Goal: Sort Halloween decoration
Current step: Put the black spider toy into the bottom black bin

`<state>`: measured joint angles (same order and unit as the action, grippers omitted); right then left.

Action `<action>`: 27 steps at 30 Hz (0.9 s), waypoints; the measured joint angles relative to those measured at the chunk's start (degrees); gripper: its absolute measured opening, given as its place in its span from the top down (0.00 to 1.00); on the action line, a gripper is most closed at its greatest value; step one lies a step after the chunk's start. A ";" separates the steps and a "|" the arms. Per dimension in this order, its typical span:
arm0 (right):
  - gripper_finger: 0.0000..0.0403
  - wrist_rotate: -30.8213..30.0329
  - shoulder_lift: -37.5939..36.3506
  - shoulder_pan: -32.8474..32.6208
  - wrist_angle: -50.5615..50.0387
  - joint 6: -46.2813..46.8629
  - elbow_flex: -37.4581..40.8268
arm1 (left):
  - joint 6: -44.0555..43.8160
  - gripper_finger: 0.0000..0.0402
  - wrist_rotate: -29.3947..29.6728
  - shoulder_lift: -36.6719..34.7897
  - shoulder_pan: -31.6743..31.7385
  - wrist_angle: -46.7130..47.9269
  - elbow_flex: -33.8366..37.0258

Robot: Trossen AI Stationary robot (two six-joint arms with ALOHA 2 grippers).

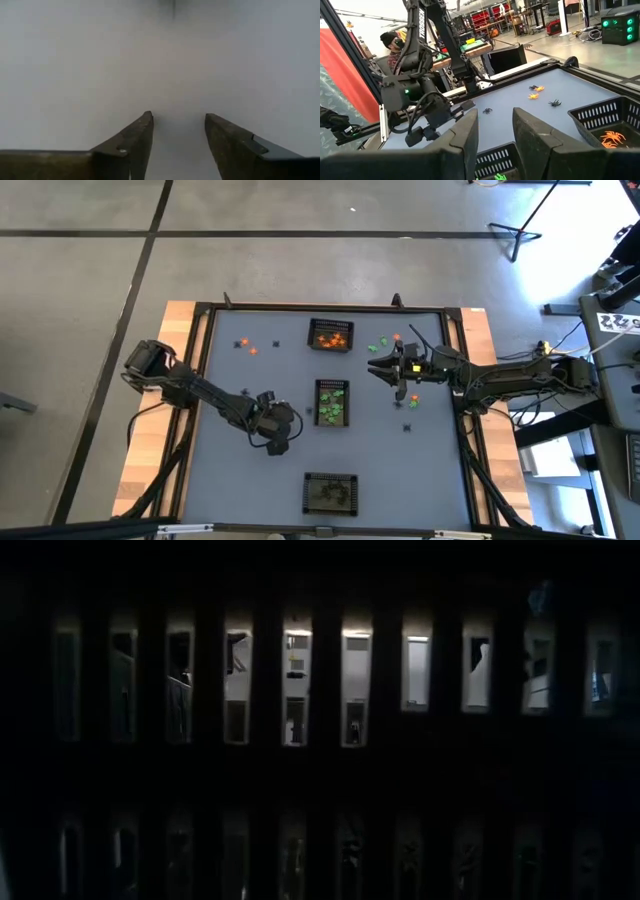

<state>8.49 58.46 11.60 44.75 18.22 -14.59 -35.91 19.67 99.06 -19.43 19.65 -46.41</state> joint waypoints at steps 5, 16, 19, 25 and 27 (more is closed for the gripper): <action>0.70 -0.02 0.02 0.00 -0.07 0.00 0.00 | 0.01 0.57 0.60 0.18 -0.23 -0.17 0.02; 0.70 -0.13 0.02 0.00 0.08 0.00 0.00 | 10.20 0.62 9.30 -2.17 1.90 0.04 -3.44; 0.70 -0.56 0.02 0.00 0.11 0.00 0.00 | 13.07 0.62 6.13 -1.95 4.90 -1.54 -3.91; 0.70 -0.57 0.02 0.00 0.11 0.00 0.00 | 17.34 0.62 3.82 -1.83 10.74 -5.68 -3.98; 0.70 -0.57 0.02 0.00 0.09 0.00 0.00 | 18.46 0.62 2.13 -1.83 12.36 -7.93 -3.98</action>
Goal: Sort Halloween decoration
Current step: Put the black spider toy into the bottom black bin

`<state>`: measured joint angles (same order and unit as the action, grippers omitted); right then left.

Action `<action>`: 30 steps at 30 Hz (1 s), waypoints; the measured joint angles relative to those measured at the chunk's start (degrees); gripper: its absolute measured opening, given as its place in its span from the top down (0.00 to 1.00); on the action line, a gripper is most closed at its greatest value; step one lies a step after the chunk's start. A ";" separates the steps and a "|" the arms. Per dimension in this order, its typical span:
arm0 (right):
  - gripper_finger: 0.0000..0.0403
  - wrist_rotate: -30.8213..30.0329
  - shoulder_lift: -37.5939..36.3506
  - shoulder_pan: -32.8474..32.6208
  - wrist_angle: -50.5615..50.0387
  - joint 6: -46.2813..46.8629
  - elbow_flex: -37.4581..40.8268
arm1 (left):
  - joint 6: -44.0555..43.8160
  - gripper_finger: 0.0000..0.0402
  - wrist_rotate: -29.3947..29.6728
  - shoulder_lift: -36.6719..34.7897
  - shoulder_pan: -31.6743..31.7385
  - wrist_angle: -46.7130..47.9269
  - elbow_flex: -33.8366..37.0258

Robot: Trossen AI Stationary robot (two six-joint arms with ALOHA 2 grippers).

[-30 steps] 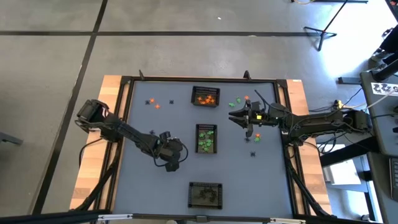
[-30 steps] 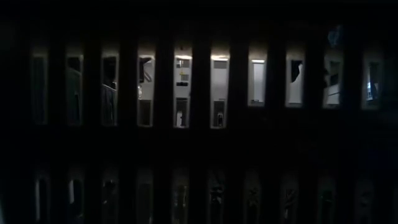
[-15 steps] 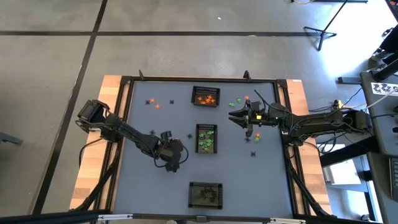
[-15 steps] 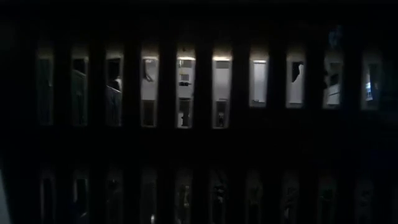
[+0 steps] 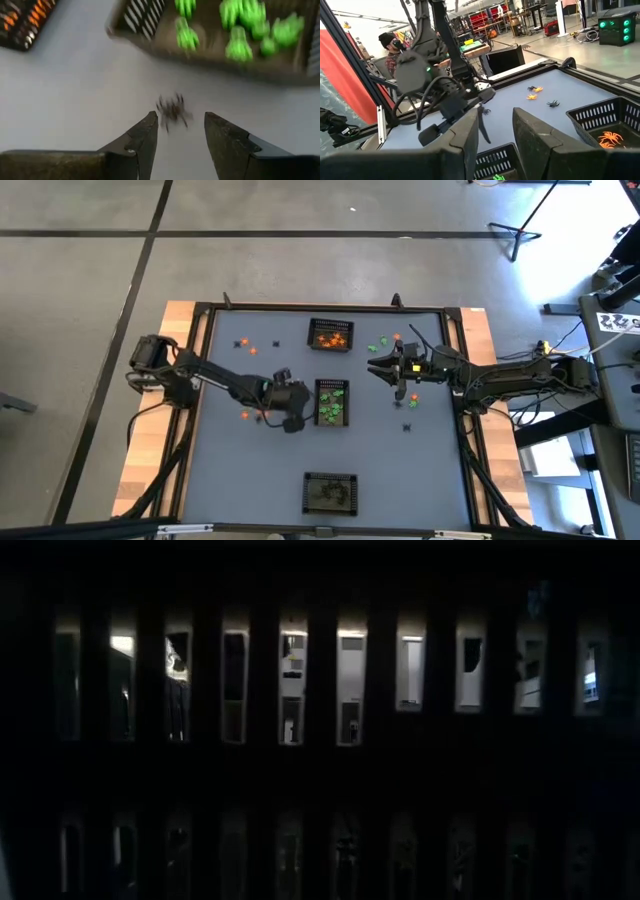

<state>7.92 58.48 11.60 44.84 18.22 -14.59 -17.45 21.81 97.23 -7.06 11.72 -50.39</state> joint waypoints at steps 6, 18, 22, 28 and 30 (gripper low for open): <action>0.70 0.00 0.00 0.00 0.00 -0.03 0.00 | 1.54 0.62 -2.36 -0.02 2.89 -3.25 -0.07; 0.70 0.00 0.00 0.00 0.00 -0.44 0.00 | -0.65 0.62 -6.64 7.50 4.94 -6.23 -0.33; 0.70 0.02 0.00 0.00 -0.12 -0.46 0.00 | -1.69 0.62 -6.31 8.15 5.01 -5.35 -0.41; 0.70 0.02 0.00 0.00 -0.38 -0.46 0.00 | -1.58 0.71 -5.86 7.60 4.36 -4.95 -0.35; 0.70 0.02 0.00 0.00 -0.42 -0.47 0.00 | -1.47 0.78 -5.83 7.58 4.01 -4.60 -0.33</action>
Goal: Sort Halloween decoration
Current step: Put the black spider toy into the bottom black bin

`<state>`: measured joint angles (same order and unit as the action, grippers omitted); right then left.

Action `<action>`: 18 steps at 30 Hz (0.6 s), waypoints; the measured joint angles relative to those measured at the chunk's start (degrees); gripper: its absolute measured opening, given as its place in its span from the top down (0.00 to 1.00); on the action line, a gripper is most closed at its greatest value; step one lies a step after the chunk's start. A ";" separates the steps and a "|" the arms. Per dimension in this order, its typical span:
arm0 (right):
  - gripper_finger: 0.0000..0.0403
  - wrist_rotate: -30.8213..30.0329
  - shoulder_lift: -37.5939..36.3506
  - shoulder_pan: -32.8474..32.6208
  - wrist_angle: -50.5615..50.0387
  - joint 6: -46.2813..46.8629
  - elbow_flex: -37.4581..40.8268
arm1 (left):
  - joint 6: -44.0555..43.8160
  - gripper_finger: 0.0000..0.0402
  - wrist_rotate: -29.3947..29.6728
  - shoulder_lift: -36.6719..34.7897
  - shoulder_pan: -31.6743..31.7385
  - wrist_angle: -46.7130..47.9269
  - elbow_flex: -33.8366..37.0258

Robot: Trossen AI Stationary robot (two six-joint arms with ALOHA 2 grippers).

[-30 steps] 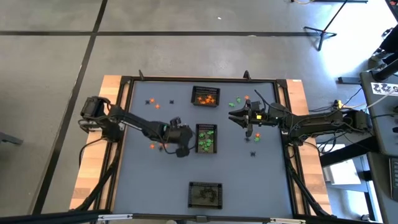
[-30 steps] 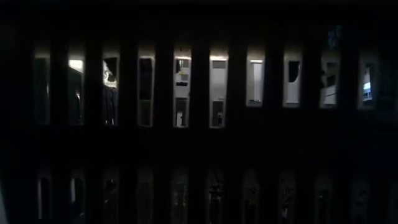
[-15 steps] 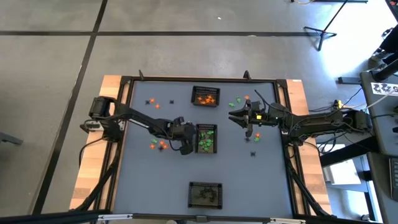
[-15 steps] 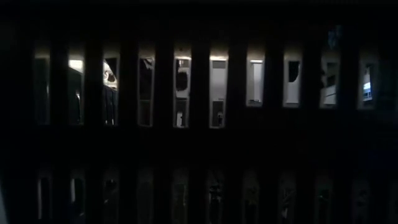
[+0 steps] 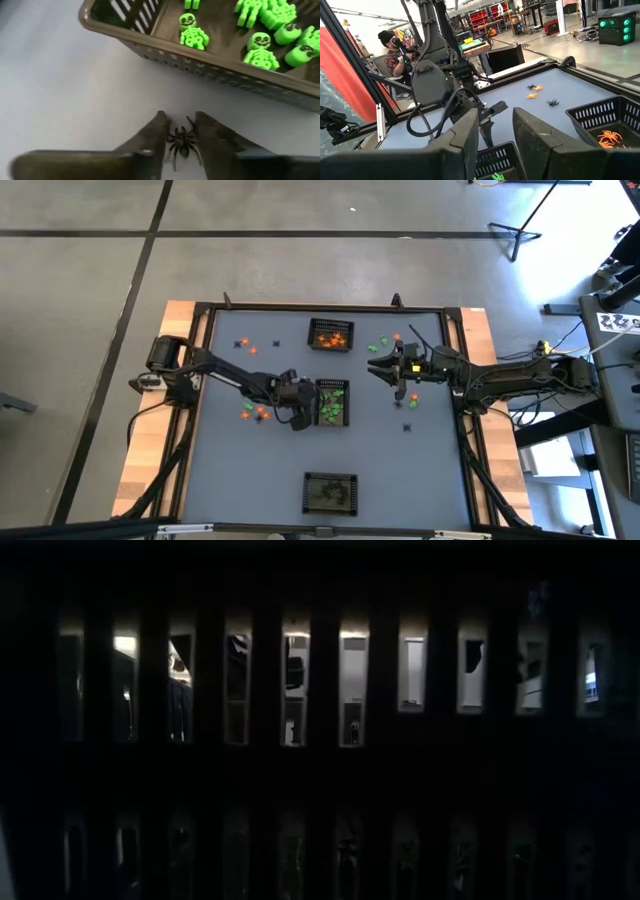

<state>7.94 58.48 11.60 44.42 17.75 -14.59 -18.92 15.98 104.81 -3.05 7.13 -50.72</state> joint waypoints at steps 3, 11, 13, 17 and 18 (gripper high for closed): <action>0.70 0.00 0.00 0.00 -0.02 -0.01 0.00 | 0.06 0.92 0.11 -0.28 -0.54 0.23 0.02; 0.70 0.02 0.00 0.00 -0.09 -0.01 0.00 | 0.16 1.00 1.06 -5.16 -2.28 4.32 0.50; 0.70 0.02 0.00 0.00 -0.15 -0.01 0.00 | -0.21 1.00 2.70 -7.86 -3.33 5.41 0.42; 0.70 0.02 0.00 0.00 -0.52 -0.02 0.00 | -1.14 1.00 5.01 -13.09 -5.93 6.42 0.39; 0.70 0.02 0.01 0.01 -0.52 -0.03 0.00 | -1.41 1.00 5.45 -14.34 -6.86 6.03 0.39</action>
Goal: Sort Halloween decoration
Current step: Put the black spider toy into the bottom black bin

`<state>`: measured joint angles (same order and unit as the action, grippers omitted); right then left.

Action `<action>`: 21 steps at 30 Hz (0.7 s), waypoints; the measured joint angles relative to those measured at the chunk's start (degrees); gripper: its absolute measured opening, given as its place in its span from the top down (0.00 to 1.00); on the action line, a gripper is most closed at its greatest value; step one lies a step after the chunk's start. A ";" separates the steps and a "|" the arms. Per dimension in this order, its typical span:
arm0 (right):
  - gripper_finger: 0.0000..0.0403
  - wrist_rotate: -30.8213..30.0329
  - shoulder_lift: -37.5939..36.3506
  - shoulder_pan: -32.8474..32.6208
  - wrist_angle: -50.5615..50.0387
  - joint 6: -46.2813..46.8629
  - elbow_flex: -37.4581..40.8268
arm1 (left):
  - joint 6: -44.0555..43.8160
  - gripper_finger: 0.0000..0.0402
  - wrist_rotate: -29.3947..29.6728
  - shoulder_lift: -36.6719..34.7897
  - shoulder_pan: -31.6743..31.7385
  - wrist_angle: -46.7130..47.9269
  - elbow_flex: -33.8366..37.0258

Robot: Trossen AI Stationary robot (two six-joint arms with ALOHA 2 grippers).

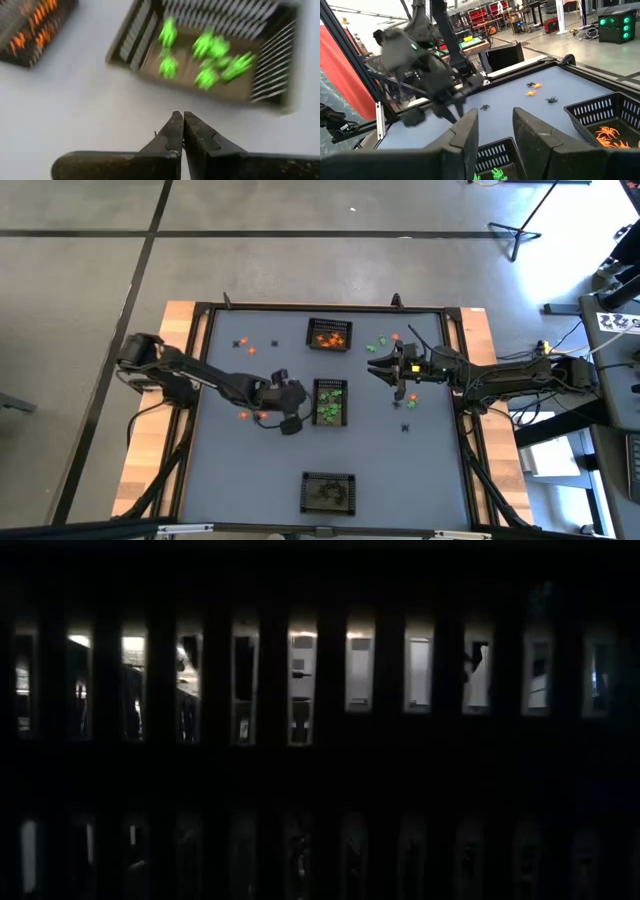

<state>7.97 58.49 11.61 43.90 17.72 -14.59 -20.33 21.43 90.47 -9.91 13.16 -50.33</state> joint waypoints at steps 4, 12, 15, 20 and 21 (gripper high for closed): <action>0.70 0.00 0.01 0.01 -0.04 0.00 0.00 | 0.08 1.00 0.37 -3.99 -4.77 -5.60 -0.09; 0.70 -0.70 0.01 0.03 0.02 0.01 0.00 | 8.99 1.00 -2.10 -0.90 -17.15 -30.46 -0.22; 0.70 -0.85 0.01 0.03 0.04 0.03 0.00 | 11.78 1.00 -1.48 2.21 -20.74 -38.32 -0.22; 0.70 -0.87 0.01 0.03 0.02 0.30 0.00 | 11.91 1.00 -1.78 8.96 -23.33 -47.86 -0.22; 0.70 -0.87 0.01 0.03 0.02 0.32 0.00 | 11.90 1.00 -2.49 10.16 -23.56 -49.86 -0.22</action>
<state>7.09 58.50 11.64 43.92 18.04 -14.59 -8.43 18.94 100.63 -33.48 -36.70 -50.54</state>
